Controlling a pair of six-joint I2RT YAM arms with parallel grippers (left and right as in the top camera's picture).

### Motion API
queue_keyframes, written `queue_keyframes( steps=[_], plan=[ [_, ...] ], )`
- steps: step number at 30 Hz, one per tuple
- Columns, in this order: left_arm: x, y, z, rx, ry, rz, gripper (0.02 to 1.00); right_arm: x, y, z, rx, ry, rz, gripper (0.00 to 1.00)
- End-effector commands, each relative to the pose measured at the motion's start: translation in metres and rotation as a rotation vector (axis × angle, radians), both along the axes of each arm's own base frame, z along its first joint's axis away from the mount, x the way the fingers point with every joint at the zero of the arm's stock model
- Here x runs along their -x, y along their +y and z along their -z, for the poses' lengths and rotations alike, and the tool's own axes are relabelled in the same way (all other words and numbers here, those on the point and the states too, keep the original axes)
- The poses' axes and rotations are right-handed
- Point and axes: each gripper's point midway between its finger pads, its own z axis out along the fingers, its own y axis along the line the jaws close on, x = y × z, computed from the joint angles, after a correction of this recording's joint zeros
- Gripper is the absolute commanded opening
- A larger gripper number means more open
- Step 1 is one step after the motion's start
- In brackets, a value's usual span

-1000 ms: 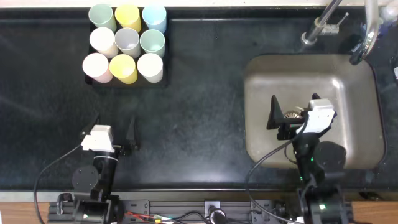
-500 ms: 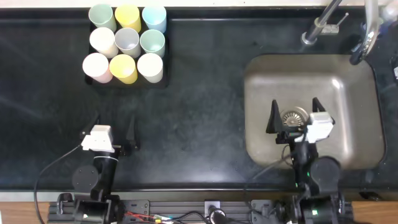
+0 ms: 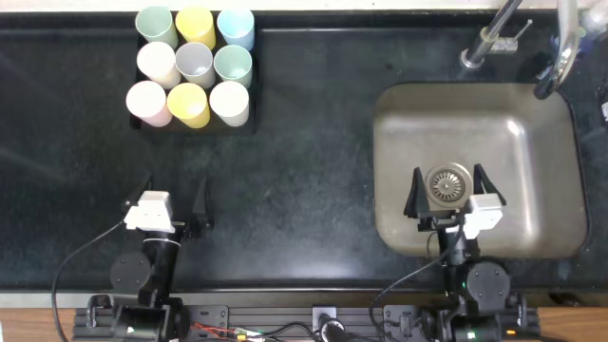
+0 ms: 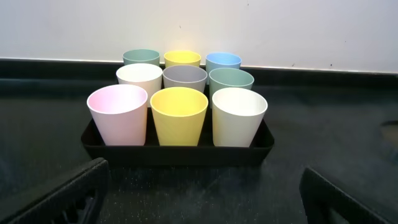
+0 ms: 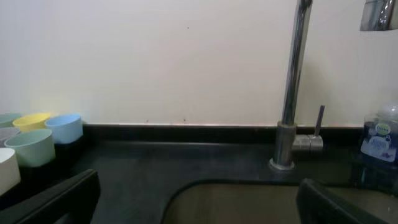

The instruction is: Store Cups

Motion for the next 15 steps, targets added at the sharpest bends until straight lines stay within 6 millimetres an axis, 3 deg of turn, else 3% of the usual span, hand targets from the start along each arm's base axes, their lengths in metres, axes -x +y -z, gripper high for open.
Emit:
queue_keyframes(
  steps=[1, 2, 15],
  plan=[
    [0.001, -0.0044, -0.0014, -0.016, -0.01, 0.025, 0.998, -0.0036, 0.0016, 0.0295, 0.008, 0.061, -0.005, 0.996],
    [0.001, -0.0044, -0.0014, -0.016, -0.01, 0.025, 0.998, -0.0036, 0.001, 0.0384, 0.013, 0.098, -0.001, 0.998],
    [0.001, -0.0044, -0.0014, -0.016, -0.01, 0.025, 0.996, -0.0037, 0.001, 0.0367, 0.017, 0.09, -0.001, 0.998]
  ],
)
